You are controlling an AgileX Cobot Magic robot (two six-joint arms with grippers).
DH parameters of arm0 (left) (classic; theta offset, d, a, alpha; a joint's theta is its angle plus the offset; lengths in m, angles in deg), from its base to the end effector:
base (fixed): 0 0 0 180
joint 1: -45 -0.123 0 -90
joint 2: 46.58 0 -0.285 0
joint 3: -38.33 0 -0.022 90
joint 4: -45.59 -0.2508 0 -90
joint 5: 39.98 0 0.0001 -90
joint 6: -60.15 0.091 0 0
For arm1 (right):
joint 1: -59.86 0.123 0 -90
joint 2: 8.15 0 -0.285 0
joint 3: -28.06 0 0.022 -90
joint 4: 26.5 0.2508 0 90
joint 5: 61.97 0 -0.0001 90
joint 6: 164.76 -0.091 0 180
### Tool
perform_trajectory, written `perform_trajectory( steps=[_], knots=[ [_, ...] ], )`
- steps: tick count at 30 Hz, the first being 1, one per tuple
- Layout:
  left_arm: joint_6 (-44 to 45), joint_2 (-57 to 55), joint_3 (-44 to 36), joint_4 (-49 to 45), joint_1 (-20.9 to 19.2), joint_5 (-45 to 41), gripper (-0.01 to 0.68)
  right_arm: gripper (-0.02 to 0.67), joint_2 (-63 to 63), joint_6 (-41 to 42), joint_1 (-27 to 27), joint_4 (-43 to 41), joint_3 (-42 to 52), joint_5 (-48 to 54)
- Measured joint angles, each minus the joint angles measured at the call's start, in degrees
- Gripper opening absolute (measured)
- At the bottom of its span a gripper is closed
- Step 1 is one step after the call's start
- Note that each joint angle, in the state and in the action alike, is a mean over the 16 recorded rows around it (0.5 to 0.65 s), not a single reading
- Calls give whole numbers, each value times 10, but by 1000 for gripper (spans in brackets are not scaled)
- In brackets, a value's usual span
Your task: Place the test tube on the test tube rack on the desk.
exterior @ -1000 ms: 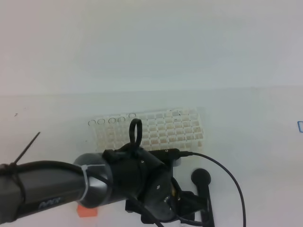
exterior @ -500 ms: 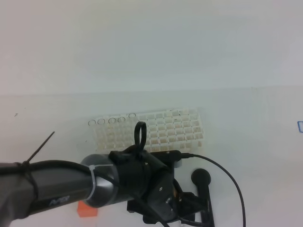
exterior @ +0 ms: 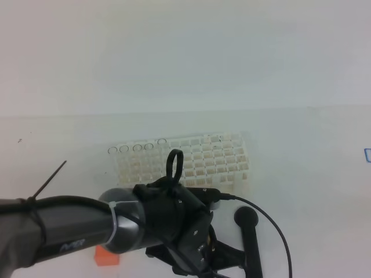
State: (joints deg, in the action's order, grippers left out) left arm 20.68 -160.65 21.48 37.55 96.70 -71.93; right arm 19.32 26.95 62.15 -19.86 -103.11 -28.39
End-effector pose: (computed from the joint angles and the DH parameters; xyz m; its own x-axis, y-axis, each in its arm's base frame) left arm 0.2205 -0.2683 0.1489 -0.9128 0.2880 -0.2897 0.3285 0.9390 -0.1016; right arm 0.0708 0.0087 0.3045 -0.3242 -0.1203 -0.9383 -0.1357 0.9875 -0.0798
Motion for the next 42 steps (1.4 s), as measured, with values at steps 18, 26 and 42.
perform_trajectory(
  steps=[18, 26, 42],
  knots=[
    [1, 149, 0, -51, 0, -26, -1, -1, 0, 1, 0, 0, 0, -6],
    [-41, 282, 0, -151, 1, -31, -1, -1, 0, 1, 0, 2, 0, -12],
    [-142, 380, 0, -360, 1, 1, -1, -1, 0, 1, 0, 14, 0, -29]
  ],
)
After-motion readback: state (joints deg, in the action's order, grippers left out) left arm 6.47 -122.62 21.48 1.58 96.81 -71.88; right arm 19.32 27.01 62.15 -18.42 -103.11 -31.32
